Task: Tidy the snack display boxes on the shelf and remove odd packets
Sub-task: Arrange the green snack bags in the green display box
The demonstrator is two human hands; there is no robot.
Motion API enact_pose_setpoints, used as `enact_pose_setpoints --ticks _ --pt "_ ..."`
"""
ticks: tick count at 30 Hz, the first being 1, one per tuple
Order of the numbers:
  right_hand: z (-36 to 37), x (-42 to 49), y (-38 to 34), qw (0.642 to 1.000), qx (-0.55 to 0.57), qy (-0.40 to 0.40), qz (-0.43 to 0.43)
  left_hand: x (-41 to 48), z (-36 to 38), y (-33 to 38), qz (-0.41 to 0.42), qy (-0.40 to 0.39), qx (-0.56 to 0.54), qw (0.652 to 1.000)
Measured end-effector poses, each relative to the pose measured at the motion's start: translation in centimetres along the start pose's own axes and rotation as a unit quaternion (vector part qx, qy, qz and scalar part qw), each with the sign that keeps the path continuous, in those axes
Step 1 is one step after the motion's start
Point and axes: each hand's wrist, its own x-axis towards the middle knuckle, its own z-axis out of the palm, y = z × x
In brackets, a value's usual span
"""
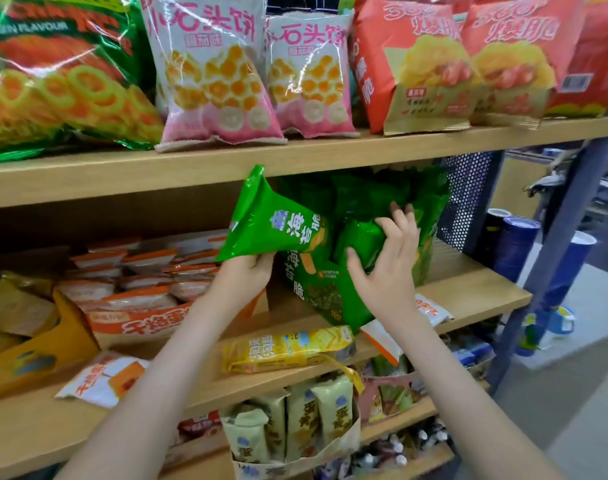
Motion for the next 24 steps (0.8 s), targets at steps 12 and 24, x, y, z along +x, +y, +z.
enact_pose_setpoints --ticks 12,24 --pt "-0.2 -0.4 0.0 1.0 0.025 0.0 0.005 0.6 3.3 -0.3 -0.055 -0.075 -0.017 0.996" --pt "0.0 -0.3 0.6 1.0 0.015 0.0 -0.003 1.1 5.0 0.6 -0.126 -0.112 -0.083 0.982"
